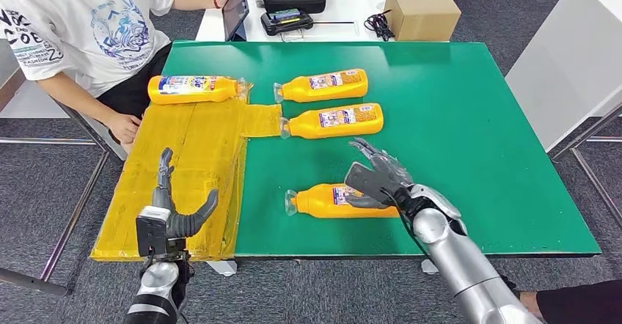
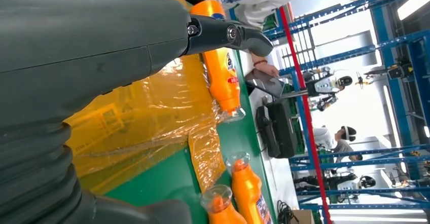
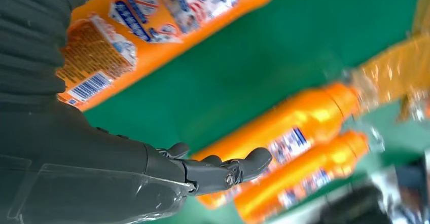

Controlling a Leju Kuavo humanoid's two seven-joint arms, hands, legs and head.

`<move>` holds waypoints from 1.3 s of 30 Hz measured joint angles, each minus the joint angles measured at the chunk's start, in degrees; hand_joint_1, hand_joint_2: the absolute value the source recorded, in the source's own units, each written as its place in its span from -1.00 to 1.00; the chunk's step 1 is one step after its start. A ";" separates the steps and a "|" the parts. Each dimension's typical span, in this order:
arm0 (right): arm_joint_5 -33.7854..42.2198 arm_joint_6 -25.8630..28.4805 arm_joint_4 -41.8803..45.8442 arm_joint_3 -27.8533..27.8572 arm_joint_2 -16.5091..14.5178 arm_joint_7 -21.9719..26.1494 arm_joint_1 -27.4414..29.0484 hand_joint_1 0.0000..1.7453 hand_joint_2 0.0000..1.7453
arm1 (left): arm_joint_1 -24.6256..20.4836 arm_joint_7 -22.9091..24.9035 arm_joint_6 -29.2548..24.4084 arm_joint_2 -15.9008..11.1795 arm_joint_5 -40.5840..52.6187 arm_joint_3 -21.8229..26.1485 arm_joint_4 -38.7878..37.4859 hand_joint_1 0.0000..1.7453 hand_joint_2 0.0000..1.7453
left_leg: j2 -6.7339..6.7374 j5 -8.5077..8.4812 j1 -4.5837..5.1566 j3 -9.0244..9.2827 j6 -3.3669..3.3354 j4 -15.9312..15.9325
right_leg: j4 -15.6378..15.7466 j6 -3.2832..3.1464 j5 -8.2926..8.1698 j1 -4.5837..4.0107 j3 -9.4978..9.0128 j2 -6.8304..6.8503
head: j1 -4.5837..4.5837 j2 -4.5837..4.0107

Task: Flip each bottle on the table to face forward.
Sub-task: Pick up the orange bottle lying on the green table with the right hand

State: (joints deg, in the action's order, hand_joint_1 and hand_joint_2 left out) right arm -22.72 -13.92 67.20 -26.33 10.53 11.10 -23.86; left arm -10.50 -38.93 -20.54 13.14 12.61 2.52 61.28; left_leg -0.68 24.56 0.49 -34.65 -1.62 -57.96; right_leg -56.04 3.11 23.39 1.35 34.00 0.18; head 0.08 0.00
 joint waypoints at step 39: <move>13.62 -7.39 -3.33 -30.08 12.42 -5.63 -15.65 -1.00 1.00 | -4.93 -0.02 1.16 0.50 -1.91 -5.68 -8.72 -1.00 1.00 | 0.02 0.00 -0.01 -0.01 0.00 -0.01 | -0.02 0.02 -0.01 -0.01 0.01 0.00 | 0.01 0.00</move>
State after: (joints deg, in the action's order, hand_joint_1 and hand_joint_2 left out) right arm -9.09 -21.31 63.87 -56.41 22.95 5.47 -39.51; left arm -15.43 -38.95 -19.38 13.63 10.70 -3.15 52.55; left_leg -0.66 24.56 0.48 -34.66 -1.62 -57.97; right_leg -56.05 3.13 23.38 1.34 34.01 0.17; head 0.08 0.00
